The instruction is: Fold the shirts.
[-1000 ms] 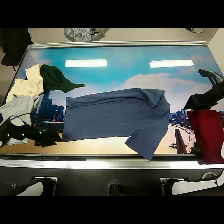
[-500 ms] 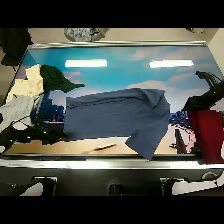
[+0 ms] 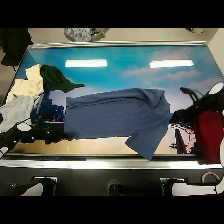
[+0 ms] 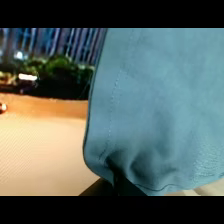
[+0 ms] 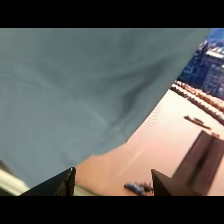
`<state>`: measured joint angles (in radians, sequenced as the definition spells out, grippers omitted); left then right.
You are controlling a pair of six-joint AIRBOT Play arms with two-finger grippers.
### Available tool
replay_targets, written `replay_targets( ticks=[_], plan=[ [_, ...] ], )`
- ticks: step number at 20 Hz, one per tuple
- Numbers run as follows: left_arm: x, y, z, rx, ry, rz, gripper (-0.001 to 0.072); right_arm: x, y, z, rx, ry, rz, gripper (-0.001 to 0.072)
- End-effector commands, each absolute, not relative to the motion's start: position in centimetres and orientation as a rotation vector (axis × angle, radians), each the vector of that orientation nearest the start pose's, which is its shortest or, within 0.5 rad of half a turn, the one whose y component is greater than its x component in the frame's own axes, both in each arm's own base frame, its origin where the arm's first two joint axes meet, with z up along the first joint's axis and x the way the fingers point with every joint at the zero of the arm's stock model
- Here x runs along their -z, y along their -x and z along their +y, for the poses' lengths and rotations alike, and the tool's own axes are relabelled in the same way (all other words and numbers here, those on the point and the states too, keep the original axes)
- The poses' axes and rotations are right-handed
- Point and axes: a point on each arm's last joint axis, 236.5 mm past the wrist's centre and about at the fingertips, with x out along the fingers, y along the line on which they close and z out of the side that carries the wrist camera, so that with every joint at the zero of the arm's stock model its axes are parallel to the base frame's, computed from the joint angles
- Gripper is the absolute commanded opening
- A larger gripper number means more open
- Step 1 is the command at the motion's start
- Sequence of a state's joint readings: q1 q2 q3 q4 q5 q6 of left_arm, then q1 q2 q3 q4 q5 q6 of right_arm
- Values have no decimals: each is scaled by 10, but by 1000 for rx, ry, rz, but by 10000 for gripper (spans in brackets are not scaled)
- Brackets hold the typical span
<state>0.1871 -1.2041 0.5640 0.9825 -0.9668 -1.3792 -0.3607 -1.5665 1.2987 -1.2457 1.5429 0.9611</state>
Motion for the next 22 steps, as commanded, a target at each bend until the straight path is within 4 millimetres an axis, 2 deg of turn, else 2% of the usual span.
replay_targets(
  ticks=[1, 3, 4, 7, 8, 9, 10, 12, 13, 14, 15, 16, 17, 18, 19, 20, 21, 22],
  plan=[
    [109, -267, -59, 116, 623, 1457, 38, 82, -317, -31, -463, -205, 1650, 559],
    [108, -267, -59, 117, 622, 1456, 38, 97, -308, -26, -461, -236, 1680, 503],
    [108, -267, -59, 117, 622, 1456, 38, 102, -312, -19, -462, -274, 1655, 500],
    [108, -268, -60, 117, 622, 1455, 38, 109, -324, -7, -454, -346, 1585, 433],
    [108, -268, -59, 117, 621, 1455, 39, 111, -324, -8, -450, -342, 1589, 386],
    [107, -269, -59, 126, 610, 1449, 39, 112, -325, -9, -446, -340, 1584, 258],
    [104, -273, -58, 142, 592, 1437, 38, 112, -330, -10, -435, -334, 1566, 60],
    [87, -290, -56, 171, 566, 1402, 37, 96, -341, -13, -466, -279, 1513, 37],
    [66, -306, -53, 193, 538, 1360, 35, 75, -354, -17, -497, -210, 1454, 37],
    [34, -328, -46, 207, 481, 1280, 35, 43, -374, -26, -505, -119, 1363, 37],
    [-8, -353, -39, 217, 424, 1168, 35, -1, -400, -36, -485, -17, 1236, 37],
    [-71, -378, -31, 220, 354, 1006, 35, -55, -426, -48, -439, 88, 1090, 37],
    [-142, -395, -26, 224, 292, 838, 35, -122, -448, -59, -372, 196, 916, 37],
    [-229, -401, -24, 225, 231, 636, 35, -209, -461, -66, -284, 299, 701, 37],
    [-312, -393, -23, 222, 173, 441, 36, -296, -459, -69, -195, 379, 490, 37],
    [-399, -371, -23, 207, 109, 232, 35, -386, -437, -64, -111, 451, 276, 37],
    [-468, -340, -24, 190, 63, 56, 35, -455, -404, -56, -47, 506, 112, 37],
    [-521, -303, -27, 178, 54, -82, 36, -506, -364, -45, 3, 555, -10, 37]
  ],
)
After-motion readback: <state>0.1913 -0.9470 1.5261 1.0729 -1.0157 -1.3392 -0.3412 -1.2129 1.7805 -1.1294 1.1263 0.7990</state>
